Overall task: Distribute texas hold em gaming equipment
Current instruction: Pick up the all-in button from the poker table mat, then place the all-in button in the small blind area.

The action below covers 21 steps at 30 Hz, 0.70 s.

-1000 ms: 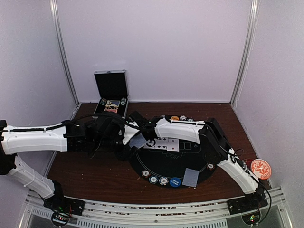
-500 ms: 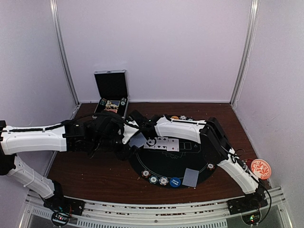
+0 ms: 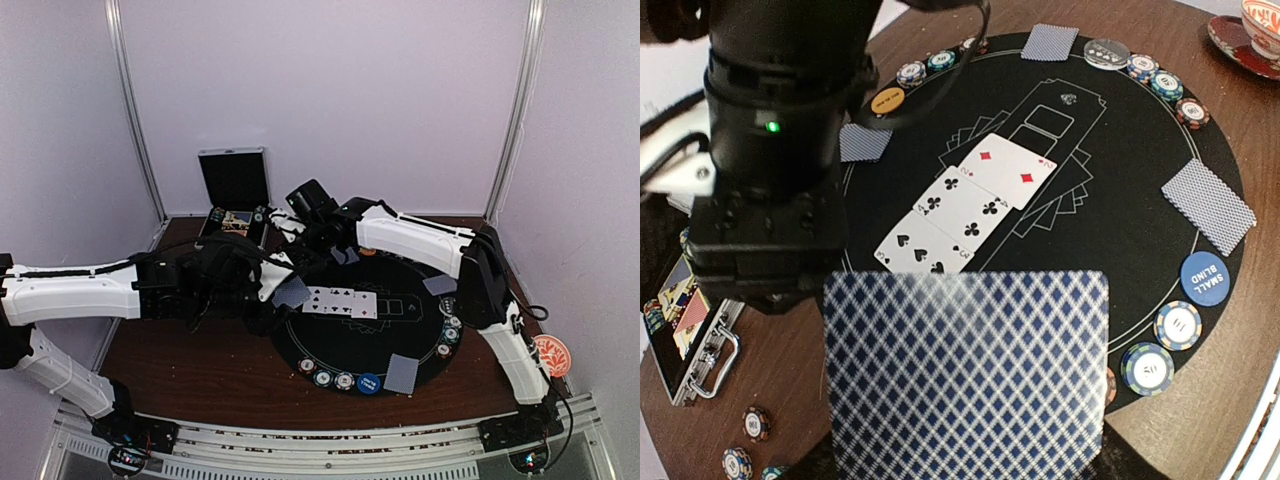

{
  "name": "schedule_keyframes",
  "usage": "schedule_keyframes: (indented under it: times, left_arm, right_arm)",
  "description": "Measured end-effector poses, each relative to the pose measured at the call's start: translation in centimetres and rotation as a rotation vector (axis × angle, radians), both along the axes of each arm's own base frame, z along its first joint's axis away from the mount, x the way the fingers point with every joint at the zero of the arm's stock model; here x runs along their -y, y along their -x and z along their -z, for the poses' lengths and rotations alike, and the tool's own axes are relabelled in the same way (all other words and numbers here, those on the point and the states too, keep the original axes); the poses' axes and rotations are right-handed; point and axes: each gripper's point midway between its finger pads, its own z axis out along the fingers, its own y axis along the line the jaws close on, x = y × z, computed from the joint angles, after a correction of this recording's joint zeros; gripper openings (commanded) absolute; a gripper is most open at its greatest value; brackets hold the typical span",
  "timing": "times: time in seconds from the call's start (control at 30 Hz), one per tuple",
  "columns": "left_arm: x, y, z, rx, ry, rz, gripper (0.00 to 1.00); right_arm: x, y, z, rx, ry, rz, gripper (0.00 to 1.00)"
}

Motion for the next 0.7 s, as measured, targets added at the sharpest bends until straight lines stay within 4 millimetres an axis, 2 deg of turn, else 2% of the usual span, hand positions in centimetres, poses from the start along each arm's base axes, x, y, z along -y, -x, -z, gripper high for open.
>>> schedule_keyframes:
  times: [0.1,0.17,0.27,0.43,0.57,0.7]
  left_arm:
    - [0.0,0.0,0.0,0.000,0.000,0.000,0.65]
    - [0.0,0.0,0.0,0.000,0.000,0.000,0.65]
    - [0.0,0.0,0.0,0.000,0.000,0.000,0.65]
    - [0.0,0.0,0.0,0.000,0.001,0.000,0.65]
    - [0.0,0.0,0.0,0.000,0.001,0.000,0.65]
    - [0.0,0.0,0.0,0.000,0.001,0.000,0.65]
  right_arm:
    - [1.3,-0.9,-1.5,0.026,-0.007,0.009,0.43]
    - [2.6,-0.8,-2.1,0.036,0.008,0.004,0.43]
    - [5.6,-0.7,-2.7,0.052,0.045,-0.001,0.43]
    - [11.1,2.0,-4.0,0.099,0.124,-0.044,0.43]
    - [13.8,5.1,-4.7,0.131,0.158,-0.099,0.43]
    - [15.9,7.7,-2.3,0.107,0.217,-0.165,0.43]
